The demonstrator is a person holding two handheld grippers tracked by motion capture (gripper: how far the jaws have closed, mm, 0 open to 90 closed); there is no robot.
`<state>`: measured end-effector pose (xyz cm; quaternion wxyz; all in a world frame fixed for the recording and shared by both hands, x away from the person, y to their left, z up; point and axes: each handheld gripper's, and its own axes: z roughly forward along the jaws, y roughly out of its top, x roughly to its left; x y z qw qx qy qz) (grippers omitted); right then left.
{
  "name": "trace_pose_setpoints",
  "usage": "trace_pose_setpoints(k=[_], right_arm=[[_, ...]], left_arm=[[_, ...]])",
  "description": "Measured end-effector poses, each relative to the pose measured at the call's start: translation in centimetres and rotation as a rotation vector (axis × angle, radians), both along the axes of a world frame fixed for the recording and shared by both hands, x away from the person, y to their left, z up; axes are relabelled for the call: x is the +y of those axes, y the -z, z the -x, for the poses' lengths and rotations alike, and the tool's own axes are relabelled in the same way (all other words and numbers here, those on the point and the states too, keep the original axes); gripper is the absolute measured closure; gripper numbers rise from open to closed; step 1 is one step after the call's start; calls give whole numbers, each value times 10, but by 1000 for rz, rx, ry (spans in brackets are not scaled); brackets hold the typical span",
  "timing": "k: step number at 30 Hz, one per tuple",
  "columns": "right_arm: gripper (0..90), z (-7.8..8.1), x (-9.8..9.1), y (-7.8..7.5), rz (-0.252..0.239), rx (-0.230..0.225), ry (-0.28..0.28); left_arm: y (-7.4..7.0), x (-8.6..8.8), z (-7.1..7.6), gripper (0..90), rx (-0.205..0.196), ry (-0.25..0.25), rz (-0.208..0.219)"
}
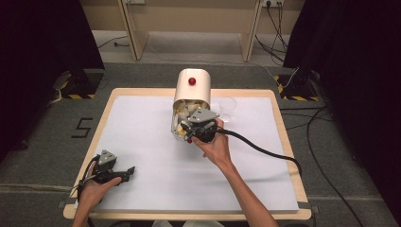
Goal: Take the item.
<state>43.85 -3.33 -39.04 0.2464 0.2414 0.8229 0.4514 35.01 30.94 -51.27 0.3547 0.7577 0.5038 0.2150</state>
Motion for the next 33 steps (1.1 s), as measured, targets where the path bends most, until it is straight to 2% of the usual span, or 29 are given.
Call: trace_pose_setpoints(k=[4, 8, 10, 13, 19, 27, 30, 33], right_arm=[[718, -2, 3, 1, 40, -7, 4], [784, -4, 3, 1, 54, -5, -2], [844, -5, 2, 0, 62, -6, -17], [887, -3, -1, -4, 48, -16, -31], [896, 0, -8, -16, 2, -23, -53], [897, 8, -25, -38, -72, -50, -82], [897, 10, -29, -43, -79, -50, -86], [896, 15, -38, -48, -71, -69, -82]], left_arm=[[0, 0, 0, 119, 0, 0, 0], [0, 0, 0, 119, 0, -1, -1], [0, 0, 0, 119, 0, 0, 0], [0, 0, 0, 119, 0, 0, 0], [0, 0, 0, 119, 0, 0, 0], [0, 0, 0, 119, -1, -1, -1], [0, 0, 0, 119, -1, -1, -1], [0, 0, 0, 119, 0, -1, -1]])
